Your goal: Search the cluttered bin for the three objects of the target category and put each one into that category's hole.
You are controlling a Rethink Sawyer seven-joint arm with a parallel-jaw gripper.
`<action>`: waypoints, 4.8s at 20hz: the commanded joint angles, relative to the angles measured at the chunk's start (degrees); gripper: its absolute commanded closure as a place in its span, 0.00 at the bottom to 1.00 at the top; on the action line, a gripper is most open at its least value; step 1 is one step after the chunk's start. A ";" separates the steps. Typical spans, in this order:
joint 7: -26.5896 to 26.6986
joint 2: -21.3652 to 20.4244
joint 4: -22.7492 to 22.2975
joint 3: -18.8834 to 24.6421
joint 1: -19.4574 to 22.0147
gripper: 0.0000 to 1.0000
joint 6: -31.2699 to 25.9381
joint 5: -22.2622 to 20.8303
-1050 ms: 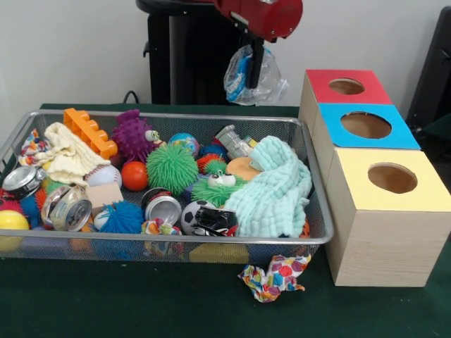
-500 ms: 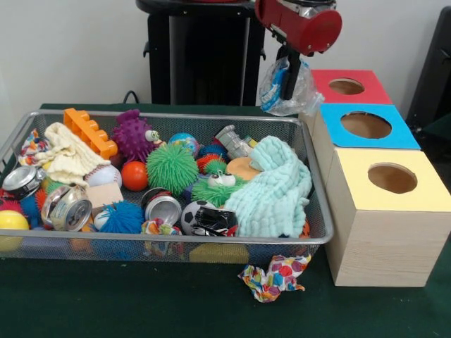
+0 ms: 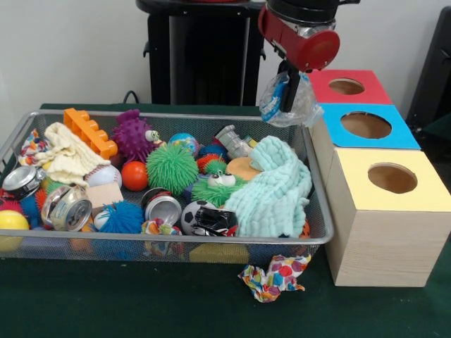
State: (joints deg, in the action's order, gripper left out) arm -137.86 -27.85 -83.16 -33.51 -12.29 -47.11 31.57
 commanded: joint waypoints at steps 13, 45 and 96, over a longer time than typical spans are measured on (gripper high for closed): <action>-18.61 3.05 6.21 2.57 0.19 1.00 -5.39 1.65; -22.61 2.95 17.96 -0.39 2.78 1.00 -22.75 -0.46; -34.52 11.22 2.21 -2.01 -6.78 1.00 -8.83 3.13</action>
State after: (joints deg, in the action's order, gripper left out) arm -151.74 -20.21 -76.78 -39.91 -18.77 -58.86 31.75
